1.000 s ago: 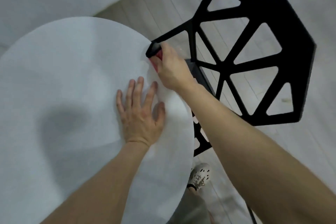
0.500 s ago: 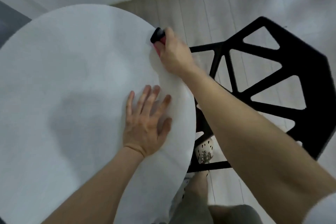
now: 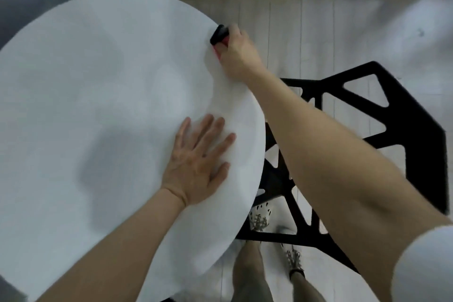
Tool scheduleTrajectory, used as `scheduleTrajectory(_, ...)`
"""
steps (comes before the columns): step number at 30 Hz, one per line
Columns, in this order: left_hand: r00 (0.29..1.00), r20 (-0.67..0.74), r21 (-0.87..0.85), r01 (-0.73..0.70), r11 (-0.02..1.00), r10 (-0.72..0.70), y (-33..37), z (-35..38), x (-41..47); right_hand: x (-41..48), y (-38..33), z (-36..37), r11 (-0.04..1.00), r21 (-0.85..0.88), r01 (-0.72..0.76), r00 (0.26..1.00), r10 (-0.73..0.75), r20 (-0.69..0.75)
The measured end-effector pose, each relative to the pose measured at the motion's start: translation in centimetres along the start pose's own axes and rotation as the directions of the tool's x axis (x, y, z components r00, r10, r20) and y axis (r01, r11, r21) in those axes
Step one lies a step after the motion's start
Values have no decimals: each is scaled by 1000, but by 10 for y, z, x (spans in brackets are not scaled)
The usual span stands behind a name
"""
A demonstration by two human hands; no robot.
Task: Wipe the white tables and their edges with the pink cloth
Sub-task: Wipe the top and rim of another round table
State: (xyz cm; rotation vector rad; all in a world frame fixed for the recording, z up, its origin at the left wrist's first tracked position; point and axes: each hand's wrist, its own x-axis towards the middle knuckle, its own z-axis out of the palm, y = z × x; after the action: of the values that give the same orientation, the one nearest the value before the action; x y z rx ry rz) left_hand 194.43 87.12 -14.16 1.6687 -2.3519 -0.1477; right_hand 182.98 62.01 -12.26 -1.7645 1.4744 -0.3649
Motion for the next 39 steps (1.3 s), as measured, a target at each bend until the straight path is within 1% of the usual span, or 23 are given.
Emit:
scheduleTrajectory(2, 1000, 26, 34, 13, 999, -14, 0, 1, -1, -25, 4, 2, 999, 37, 4, 999, -3, -40)
scheduleTrajectory(3, 999, 42, 54, 15, 998, -17, 0, 3, -2, -48, 13, 1, 997, 75, -19, 998, 24, -60)
scheduleTrajectory(5, 996, 86, 97, 1, 995, -9, 1, 2, -1, -112, 34, -9, 982, 154, -110, 993, 116, -35)
scheduleTrajectory(6, 992, 127, 129, -7, 992, -10, 3, -1, 1, -144, 49, -17, 969, 174, -173, 985, 173, 14)
scheduleTrajectory(8, 971, 222, 207, 40, 977, -87, 11, -13, 7, -204, 66, -33, 943, 200, -265, 960, 239, 145)
scheduleTrajectory(9, 950, 273, 241, 86, 967, -152, 18, -20, 8, -229, 72, -42, 937, 211, -279, 956, 249, 157)
scheduleTrajectory(10, 926, 311, 234, 142, 962, -213, 29, -28, 7, -251, 74, -51, 922, 246, -298, 953, 271, 138)
scheduleTrajectory(11, 908, 331, 160, 214, 964, -256, 44, -37, 4, -270, 70, -62, 882, 332, -333, 943, 311, 120)
scheduleTrajectory(12, 892, 342, 9, 311, 950, -295, 63, -50, 2, -285, 63, -73, 824, 436, -361, 931, 348, 111)
scheduleTrajectory(13, 870, 341, -192, 436, 879, -356, 87, -67, -2, -298, 57, -84, 773, 510, -377, 921, 369, 121)
scheduleTrajectory(14, 836, 341, -384, 541, 748, -430, 113, -86, -6, -311, 46, -95, 743, 561, -364, 926, 351, 137)
scheduleTrajectory(15, 802, 336, -537, 594, 599, -495, 139, -104, -10, -323, 37, -106, 730, 591, -343, 936, 316, 154)
scheduleTrajectory(16, 785, 313, -642, 589, 490, -534, 163, -121, -16, -333, 28, -116, 722, 612, -322, 945, 284, 162)
scheduleTrajectory(17, 793, 266, -702, 549, 454, -548, 185, -136, -23, -344, 19, -125, 724, 623, -296, 954, 251, 162)
scheduleTrajectory(18, 813, 198, -723, 499, 478, -548, 203, -148, -30, -355, 10, -132, 746, 611, -266, 964, 219, 152)
scheduleTrajectory(19, 831, 125, -720, 452, 526, -542, 216, -159, -35, -365, 1, -139, 782, 581, -224, 974, 178, 137)
scheduleTrajectory(21, 835, 35, -714, 405, 571, -549, 233, -183, -43, -384, -14, -153, 840, 532, -107, 992, 51, 119)
scheduleTrajectory(24, 832, -17, -693, 390, 606, -554, 246, -218, -49, -403, -28, -170, 859, 508, 59, 982, -141, 124)
scheduleTrajectory(28, 826, -55, -693, 373, 617, -561, 253, -260, -65, -425, -54, -185, 875, 439, 203, 938, -303, 170)
scheduleTrajectory(31, 830, -87, -672, 359, 648, -550, 249, -271, -78, -433, -75, -185, 876, 358, 323, 921, -377, 93)
scheduleTrajectory(34, 834, -116, -674, 332, 659, -539, 236, -271, -88, -433, -94, -174, 860, 328, 390, 907, -421, 25)
scheduleTrajectory(37, 856, -98, -710, 298, 638, -508, 212, -276, -99, -423, -109, -152, 880, 284, 382, 918, -398, -3)
scheduleTrajectory(39, 851, -100, -712, 301, 635, -516, 188, -280, -111, -417, -122, -134, 885, 291, 364, 928, -371, -31)
